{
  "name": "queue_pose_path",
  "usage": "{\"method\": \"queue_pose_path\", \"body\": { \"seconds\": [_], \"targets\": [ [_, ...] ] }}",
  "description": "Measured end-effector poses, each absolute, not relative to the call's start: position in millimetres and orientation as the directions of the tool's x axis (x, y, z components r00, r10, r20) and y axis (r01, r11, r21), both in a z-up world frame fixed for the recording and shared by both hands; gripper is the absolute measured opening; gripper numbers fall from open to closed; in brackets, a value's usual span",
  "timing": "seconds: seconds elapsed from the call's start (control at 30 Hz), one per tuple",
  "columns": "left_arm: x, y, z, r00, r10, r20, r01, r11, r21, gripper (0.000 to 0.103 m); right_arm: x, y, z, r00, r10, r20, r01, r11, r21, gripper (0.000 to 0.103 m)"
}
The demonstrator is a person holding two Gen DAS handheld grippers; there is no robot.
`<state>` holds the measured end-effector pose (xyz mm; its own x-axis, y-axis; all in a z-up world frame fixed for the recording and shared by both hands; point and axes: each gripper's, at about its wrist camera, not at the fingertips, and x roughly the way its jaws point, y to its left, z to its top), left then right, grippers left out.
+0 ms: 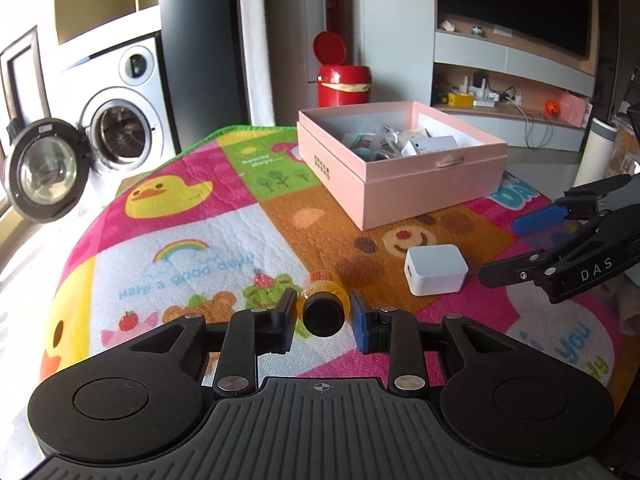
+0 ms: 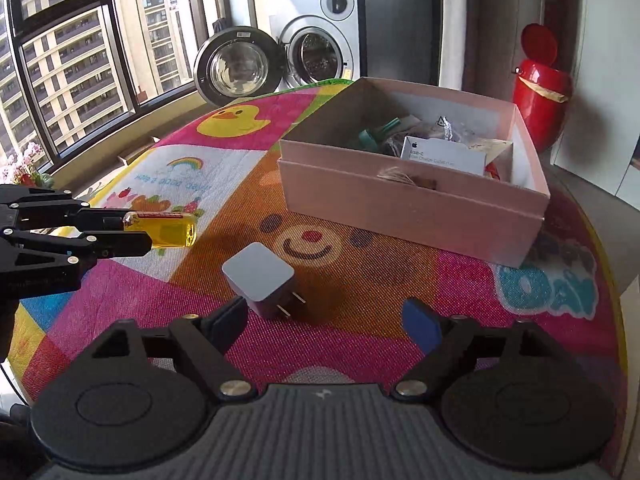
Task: Organize rigid objects
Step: 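Grasp the white plug adapter with the right tool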
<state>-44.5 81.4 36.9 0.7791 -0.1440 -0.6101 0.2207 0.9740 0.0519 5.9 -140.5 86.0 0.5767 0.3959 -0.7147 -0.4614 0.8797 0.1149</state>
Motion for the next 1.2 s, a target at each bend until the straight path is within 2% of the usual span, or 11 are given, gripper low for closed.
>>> {"method": "queue_pose_path", "body": {
  "seconds": [0.07, 0.13, 0.17, 0.23, 0.33, 0.53, 0.7, 0.9, 1.0, 1.1, 1.2],
  "targets": [
    [-39.7, 78.3, 37.0, 0.782, -0.134, -0.609, 0.209, 0.977, 0.053, 0.032, 7.1, -147.0, 76.7, 0.574, 0.403, -0.713, -0.443, 0.885, 0.144, 0.090],
    [-32.7, 78.7, 38.5, 0.793, -0.131, -0.595, 0.192, 0.981, 0.039, 0.032, 2.5, -149.6, 73.0, 0.589, 0.413, -0.695, -0.437, 0.886, 0.156, 0.096],
    [-28.7, 79.1, 39.8, 0.799, -0.131, -0.587, 0.181, 0.983, 0.028, 0.032, 1.7, -148.3, 70.9, 0.594, 0.414, -0.689, -0.439, 0.885, 0.153, 0.101],
    [-18.8, 79.7, 41.2, 0.809, -0.129, -0.573, 0.163, 0.987, 0.008, 0.032, -3.9, -141.7, 66.8, 0.616, 0.396, -0.681, -0.450, 0.887, 0.108, 0.103],
    [-4.5, 76.8, 40.6, 0.816, -0.120, -0.565, 0.147, 0.989, 0.002, 0.032, -9.9, -128.2, 64.6, 0.637, 0.350, -0.687, -0.464, 0.886, 0.022, 0.103],
    [6.0, 76.1, 35.0, 0.819, -0.113, -0.562, 0.132, 0.991, -0.007, 0.033, -7.7, -129.9, 63.0, 0.632, 0.360, -0.687, -0.466, 0.884, 0.034, 0.103],
    [6.8, 83.4, 20.1, 0.840, -0.159, -0.520, 0.132, 0.987, -0.089, 0.033, -3.6, -128.3, 64.7, 0.604, 0.352, -0.715, -0.469, 0.882, 0.039, 0.103],
    [11.5, 94.8, 3.7, 0.780, -0.192, -0.596, 0.096, 0.977, -0.190, 0.036, 0.0, -122.0, 68.8, 0.573, 0.351, -0.740, -0.496, 0.868, 0.028, 0.103],
    [5.2, 100.7, 2.1, 0.795, -0.206, -0.571, 0.091, 0.971, -0.223, 0.034, 0.0, -114.3, 75.2, 0.573, 0.395, -0.718, -0.515, 0.855, 0.060, 0.103],
    [1.9, 102.1, 0.7, 0.799, -0.210, -0.563, 0.087, 0.968, -0.237, 0.034, 3.9, -104.2, 77.8, 0.637, 0.325, -0.698, -0.486, 0.873, -0.037, 0.103],
    [-0.5, 99.5, 1.1, 0.804, -0.199, -0.560, 0.085, 0.971, -0.224, 0.034, 7.3, -102.6, 75.2, 0.759, 0.147, -0.635, -0.379, 0.893, -0.245, 0.102]
  ]
}}
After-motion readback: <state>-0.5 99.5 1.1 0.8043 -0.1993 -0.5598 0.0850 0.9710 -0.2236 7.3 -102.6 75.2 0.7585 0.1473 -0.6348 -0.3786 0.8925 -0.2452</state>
